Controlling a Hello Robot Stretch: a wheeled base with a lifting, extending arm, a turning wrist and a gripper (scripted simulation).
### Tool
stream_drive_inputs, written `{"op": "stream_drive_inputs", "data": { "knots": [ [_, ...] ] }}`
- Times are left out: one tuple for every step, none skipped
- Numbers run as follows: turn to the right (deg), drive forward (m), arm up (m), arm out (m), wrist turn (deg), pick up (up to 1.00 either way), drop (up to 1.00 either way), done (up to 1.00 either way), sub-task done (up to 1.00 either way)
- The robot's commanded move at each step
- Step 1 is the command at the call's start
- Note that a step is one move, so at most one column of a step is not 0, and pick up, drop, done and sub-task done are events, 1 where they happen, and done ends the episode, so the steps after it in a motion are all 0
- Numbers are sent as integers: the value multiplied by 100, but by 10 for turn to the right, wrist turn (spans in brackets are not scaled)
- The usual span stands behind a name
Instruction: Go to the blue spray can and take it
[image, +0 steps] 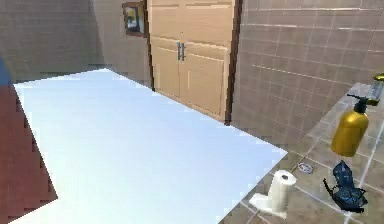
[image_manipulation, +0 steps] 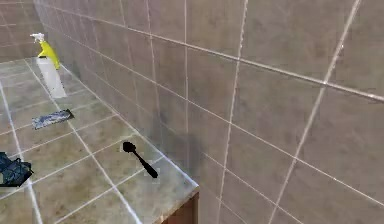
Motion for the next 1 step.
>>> {"op": "stream_drive_inputs", "data": {
  "knots": [
    [-450, 0, 0, 0, 0, 0, 0, 0, 0]
  ]
}}
